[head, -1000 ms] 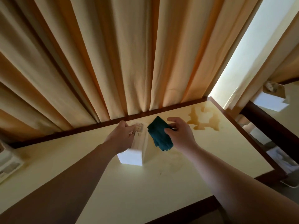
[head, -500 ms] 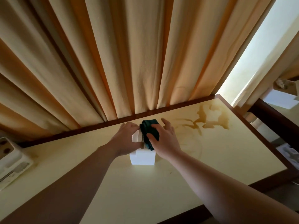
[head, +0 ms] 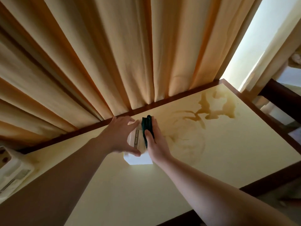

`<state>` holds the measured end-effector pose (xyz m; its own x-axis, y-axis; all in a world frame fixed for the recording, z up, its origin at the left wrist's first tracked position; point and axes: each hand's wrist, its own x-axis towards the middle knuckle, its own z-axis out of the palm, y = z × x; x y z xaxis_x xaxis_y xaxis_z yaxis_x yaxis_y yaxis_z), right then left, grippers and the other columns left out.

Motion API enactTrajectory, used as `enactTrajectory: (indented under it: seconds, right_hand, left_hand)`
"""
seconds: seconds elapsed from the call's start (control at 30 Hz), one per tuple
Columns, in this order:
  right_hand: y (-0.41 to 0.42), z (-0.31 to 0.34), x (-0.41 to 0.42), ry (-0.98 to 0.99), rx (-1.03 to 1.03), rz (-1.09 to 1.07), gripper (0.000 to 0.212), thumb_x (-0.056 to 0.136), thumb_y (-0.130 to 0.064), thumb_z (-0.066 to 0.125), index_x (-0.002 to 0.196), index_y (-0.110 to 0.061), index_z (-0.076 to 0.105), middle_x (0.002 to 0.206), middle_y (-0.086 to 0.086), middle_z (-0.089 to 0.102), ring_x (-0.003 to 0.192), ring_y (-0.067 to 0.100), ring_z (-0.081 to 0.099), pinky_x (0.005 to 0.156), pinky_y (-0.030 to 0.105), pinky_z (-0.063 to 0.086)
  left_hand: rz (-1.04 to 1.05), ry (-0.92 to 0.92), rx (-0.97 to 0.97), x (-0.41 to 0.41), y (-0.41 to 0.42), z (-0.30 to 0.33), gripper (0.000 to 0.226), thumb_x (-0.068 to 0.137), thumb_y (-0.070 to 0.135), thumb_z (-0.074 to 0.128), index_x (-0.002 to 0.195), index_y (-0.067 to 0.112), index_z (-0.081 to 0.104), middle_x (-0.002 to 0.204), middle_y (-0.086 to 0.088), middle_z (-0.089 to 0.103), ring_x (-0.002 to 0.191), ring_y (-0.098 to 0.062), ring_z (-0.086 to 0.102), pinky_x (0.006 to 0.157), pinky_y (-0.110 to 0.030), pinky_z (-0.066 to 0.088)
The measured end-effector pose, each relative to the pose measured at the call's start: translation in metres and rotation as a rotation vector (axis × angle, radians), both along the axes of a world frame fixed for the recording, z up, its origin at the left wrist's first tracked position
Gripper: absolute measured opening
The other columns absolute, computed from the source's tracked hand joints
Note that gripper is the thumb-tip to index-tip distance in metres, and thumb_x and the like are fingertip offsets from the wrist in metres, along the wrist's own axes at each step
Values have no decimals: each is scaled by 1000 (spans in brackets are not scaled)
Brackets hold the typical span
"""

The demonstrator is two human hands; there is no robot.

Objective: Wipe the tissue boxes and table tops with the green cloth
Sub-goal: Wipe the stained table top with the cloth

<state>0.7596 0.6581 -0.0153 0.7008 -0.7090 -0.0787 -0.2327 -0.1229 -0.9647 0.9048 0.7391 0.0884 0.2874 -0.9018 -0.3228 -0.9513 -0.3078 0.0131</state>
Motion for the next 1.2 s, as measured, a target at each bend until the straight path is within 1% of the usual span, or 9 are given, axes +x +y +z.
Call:
enactTrajectory:
  seconds: [0.23,0.43,0.57,0.67,0.77,0.93,1.07,1.13,1.2]
  right_hand:
    - [16,-13,-9,-117,149,-18,70,103,-45,39,166,-34,12,171,-18,15,155,-5,13,125,25,20]
    - [19,-9,-13,-143,240,1,73,103,-44,42,167,-32,7,172,-17,10,155,-5,11,125,21,19]
    - [-12,0,8,-116,239,-7,66,109,-33,44,166,-27,11,173,-11,7,153,-1,17,107,8,20]
    - [-23,-3,15,-171,318,-1,56,111,-30,42,164,-31,23,154,-20,46,121,-21,46,89,2,35]
    - [-19,-11,8,-176,390,5,58,112,-32,37,166,-35,14,149,-31,36,101,-39,40,80,-4,35]
    - [12,-24,-17,-151,468,-7,55,112,-40,33,161,-53,12,160,-32,30,119,-31,40,94,5,37]
    - [29,-19,-30,-179,527,-25,60,106,-47,37,163,-46,17,163,-28,31,141,-14,35,118,21,33]
    - [25,-11,-28,-199,539,-34,58,109,-43,41,163,-43,19,158,-30,35,136,-18,38,116,20,35]
    - [13,-3,-18,-206,514,-40,57,110,-39,43,163,-42,21,144,-34,43,119,-27,45,100,9,41]
  left_hand:
    - [107,141,70,1,-13,-3,145,46,72,91,162,30,14,168,14,17,154,-9,13,125,-31,19]
    - [144,140,108,-5,-19,4,148,44,66,95,163,34,13,164,18,15,152,-13,15,124,-40,26]
    - [159,120,130,-12,-23,6,148,45,64,96,163,31,13,164,17,16,151,-12,17,123,-37,26]
    - [169,104,126,-16,-25,7,146,45,65,96,162,29,15,164,14,20,150,-11,20,122,-36,27]
    - [161,82,143,-17,-27,8,147,44,66,95,162,27,15,163,13,22,149,-11,21,122,-35,28]
    - [137,47,176,-17,-32,9,152,41,71,93,162,24,14,161,12,22,147,-10,23,121,-34,29]
    - [117,36,181,-17,-33,8,155,41,72,93,163,24,11,160,13,20,146,-10,22,120,-31,28]
    - [111,26,182,-17,-33,7,155,40,72,92,163,25,10,160,14,20,145,-10,22,119,-31,28]
    - [101,25,175,-16,-33,6,155,39,73,92,162,25,11,159,13,22,145,-10,23,120,-33,30]
